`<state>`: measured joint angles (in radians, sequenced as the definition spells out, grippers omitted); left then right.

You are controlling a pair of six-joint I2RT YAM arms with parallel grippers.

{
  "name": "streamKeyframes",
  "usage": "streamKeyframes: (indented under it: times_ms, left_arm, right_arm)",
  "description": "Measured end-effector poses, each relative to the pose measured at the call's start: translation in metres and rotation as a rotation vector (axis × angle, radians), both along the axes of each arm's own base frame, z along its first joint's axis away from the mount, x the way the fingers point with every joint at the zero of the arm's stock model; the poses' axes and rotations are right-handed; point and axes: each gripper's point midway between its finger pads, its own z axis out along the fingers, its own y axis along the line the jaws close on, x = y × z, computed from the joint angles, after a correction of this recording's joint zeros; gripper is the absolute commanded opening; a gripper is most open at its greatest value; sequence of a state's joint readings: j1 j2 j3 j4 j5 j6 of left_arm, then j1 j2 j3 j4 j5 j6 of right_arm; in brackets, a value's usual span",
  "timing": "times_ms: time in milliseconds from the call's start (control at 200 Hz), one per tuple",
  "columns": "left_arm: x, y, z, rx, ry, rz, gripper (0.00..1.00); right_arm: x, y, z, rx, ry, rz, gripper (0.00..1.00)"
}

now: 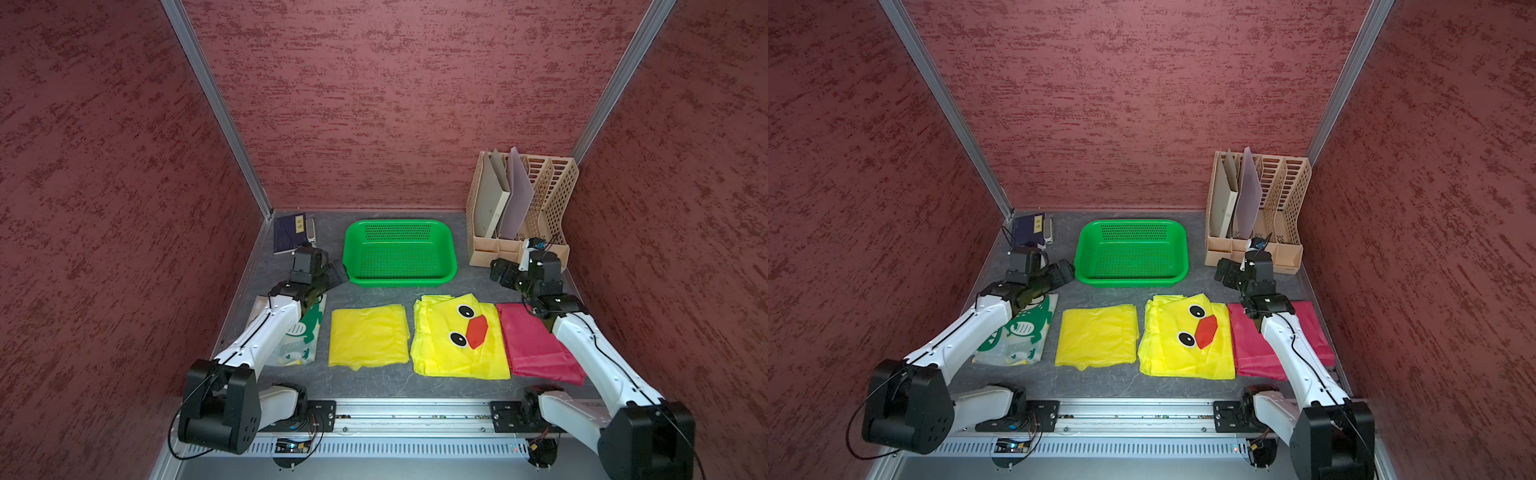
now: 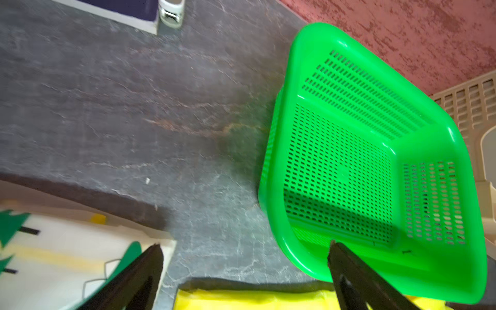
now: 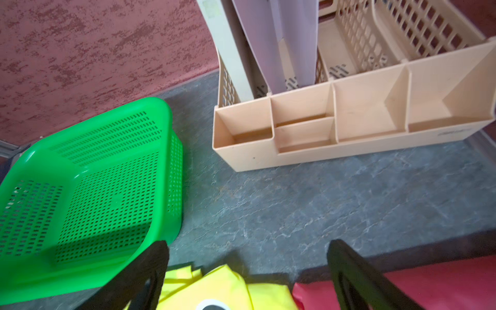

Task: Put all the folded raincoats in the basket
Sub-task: Pick up the raincoat from the center of the board.

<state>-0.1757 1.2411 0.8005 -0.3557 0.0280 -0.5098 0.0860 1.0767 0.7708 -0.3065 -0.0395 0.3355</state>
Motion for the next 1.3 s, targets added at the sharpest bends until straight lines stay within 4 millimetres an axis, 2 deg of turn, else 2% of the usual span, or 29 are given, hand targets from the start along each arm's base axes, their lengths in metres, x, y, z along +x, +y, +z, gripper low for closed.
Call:
streamKeyframes:
  times_ms: [155, 336, 471, 671, 781, 942, 1032, 1112, 1177, 1302]
  left_arm:
    - [-0.014, -0.004, -0.009, -0.045, 0.069, 0.021, 1.00]
    - [-0.023, -0.008, -0.006, -0.084, 0.092, 0.021, 1.00]
    - [-0.032, -0.022, -0.009, -0.103, 0.123, -0.017, 1.00]
    - [-0.048, -0.043, -0.016, -0.104, 0.179, -0.085, 1.00]
    - [-0.056, -0.058, -0.017, -0.123, 0.198, -0.138, 1.00]
    - [-0.069, -0.092, -0.019, -0.149, 0.222, -0.240, 1.00]
    - [-0.076, -0.114, -0.027, -0.164, 0.256, -0.301, 0.99]
    - [-0.083, -0.126, -0.037, -0.166, 0.299, -0.321, 0.98]
    - [-0.085, -0.125, -0.044, -0.156, 0.324, -0.296, 0.99]
    - [-0.088, -0.106, -0.045, -0.099, 0.330, -0.202, 1.00]
  right_arm:
    - [-0.013, 0.025, -0.009, 0.081, 0.075, 0.095, 0.94]
    - [-0.027, 0.051, -0.016, 0.159, 0.141, 0.190, 0.87]
    - [-0.033, 0.069, -0.018, 0.221, 0.174, 0.245, 0.85]
    - [-0.047, 0.106, -0.027, 0.286, 0.245, 0.361, 0.82]
    - [-0.055, 0.127, -0.032, 0.298, 0.281, 0.423, 0.81]
    - [-0.064, 0.152, -0.035, 0.300, 0.310, 0.489, 0.80]
    - [-0.069, 0.163, -0.035, 0.304, 0.319, 0.515, 0.79]
    - [-0.074, 0.174, -0.035, 0.313, 0.327, 0.535, 0.79]
    - [-0.079, 0.186, -0.033, 0.324, 0.324, 0.564, 0.80]
    - [-0.090, 0.207, -0.032, 0.334, 0.327, 0.614, 0.80]
